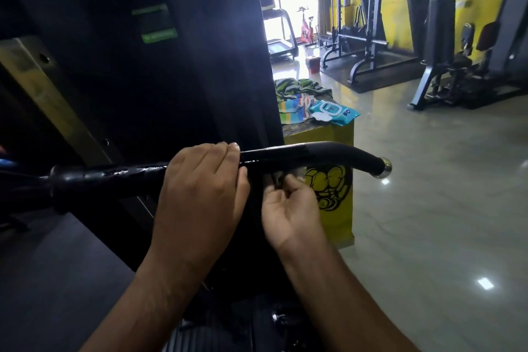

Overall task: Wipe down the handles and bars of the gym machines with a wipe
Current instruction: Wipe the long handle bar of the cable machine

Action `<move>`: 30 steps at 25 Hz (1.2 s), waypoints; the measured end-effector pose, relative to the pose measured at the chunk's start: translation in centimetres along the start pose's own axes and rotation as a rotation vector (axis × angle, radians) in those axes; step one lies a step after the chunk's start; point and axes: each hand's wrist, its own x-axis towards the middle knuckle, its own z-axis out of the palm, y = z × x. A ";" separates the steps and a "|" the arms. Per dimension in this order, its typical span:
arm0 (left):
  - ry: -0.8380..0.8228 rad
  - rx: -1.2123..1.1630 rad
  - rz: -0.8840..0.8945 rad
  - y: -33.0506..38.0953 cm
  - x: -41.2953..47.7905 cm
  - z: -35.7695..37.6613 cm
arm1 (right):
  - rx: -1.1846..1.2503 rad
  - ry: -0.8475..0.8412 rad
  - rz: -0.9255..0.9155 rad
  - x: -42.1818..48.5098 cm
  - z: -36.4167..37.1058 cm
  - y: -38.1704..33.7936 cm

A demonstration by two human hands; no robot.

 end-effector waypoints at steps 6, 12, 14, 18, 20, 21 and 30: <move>0.033 -0.052 -0.013 0.4 -0.1 0.1 | -0.944 0.036 -0.928 0.3 -2.6 -1.0; 0.066 -0.056 -0.031 1.2 0.0 -0.1 | -1.613 -0.189 -1.612 1.5 -3.6 -2.6; 0.059 -0.070 -0.062 1.5 0.4 -0.4 | -1.714 -0.232 -1.626 1.4 -3.2 -3.5; 0.023 -0.067 -0.110 2.1 0.5 -0.7 | -1.831 -0.188 -1.504 1.4 -0.5 -6.8; 0.000 -0.046 -0.112 2.4 0.5 -0.5 | -2.029 -0.443 -1.384 0.5 0.9 -7.7; -0.014 -0.040 -0.113 2.4 0.6 -0.4 | -2.163 -0.561 -1.276 0.2 1.7 -8.2; -0.098 -0.007 -0.157 2.3 0.7 0.7 | -2.634 -0.828 -0.605 4.0 7.8 -9.5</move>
